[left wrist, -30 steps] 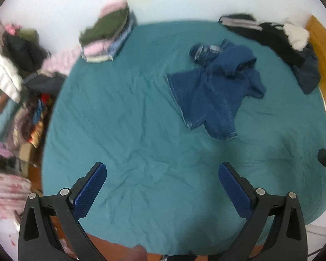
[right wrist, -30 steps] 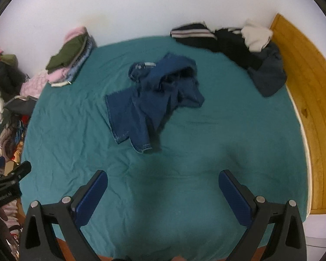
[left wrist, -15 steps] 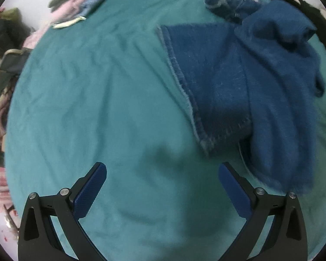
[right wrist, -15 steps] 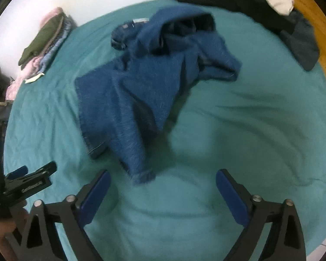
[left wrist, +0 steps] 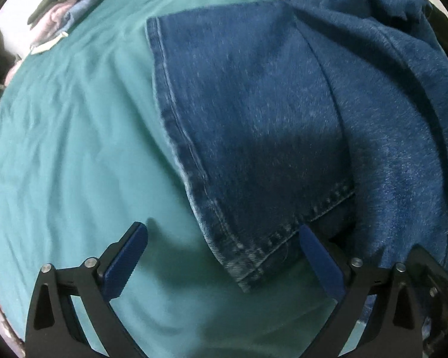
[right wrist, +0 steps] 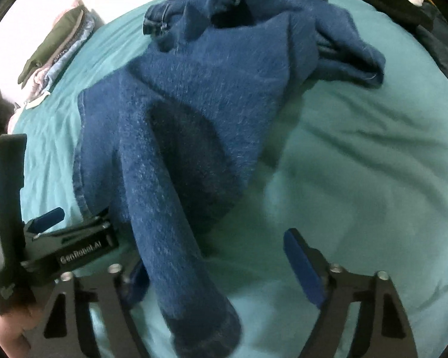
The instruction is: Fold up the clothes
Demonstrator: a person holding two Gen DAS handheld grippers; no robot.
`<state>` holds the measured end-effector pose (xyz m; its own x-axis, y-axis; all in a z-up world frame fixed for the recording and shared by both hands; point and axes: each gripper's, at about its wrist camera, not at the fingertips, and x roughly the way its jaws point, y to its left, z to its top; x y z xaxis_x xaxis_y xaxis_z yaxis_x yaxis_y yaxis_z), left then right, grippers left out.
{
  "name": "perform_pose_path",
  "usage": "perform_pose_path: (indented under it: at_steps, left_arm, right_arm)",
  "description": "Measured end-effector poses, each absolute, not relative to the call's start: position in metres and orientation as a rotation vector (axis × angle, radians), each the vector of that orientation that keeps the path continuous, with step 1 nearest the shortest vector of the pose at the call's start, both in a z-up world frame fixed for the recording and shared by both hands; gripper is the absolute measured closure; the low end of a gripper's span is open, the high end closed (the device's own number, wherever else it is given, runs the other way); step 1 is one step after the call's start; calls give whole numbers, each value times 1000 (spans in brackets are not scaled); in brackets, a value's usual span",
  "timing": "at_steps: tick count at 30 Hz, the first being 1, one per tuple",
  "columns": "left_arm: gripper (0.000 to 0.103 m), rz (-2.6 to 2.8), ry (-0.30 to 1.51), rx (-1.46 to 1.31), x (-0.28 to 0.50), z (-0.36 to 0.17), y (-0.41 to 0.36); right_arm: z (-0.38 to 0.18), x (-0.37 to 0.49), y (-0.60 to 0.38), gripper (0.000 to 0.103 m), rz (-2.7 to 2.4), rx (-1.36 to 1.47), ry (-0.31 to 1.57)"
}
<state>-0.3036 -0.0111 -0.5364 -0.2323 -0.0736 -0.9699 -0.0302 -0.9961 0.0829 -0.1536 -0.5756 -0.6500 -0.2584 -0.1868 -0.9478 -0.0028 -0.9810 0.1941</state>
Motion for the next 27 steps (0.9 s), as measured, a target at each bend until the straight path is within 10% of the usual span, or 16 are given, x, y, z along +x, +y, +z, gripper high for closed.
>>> perform_pose_path:
  at_steps: [5, 7, 9, 11, 27]
  left_arm:
    - [12, -2500, -73, 1931, -294, -540, -14]
    - [31, -2524, -50, 1932, -291, -542, -16]
    - [79, -2556, -63, 1927, -285, -536, -10]
    - [88, -2572, -73, 1918, -278, -529, -5]
    - [91, -2736, 141, 1948, -128, -455, 5]
  right_arm:
    - [-669, -157, -589, 44, -2340, 1880, -225]
    - [-676, -157, -591, 64, -2298, 1909, -263]
    - [-676, -155, -592, 83, -2277, 1882, -310]
    - [-669, -148, -593, 91, -2294, 1844, -334]
    - [-598, -6, -530, 101, -2422, 1711, -463]
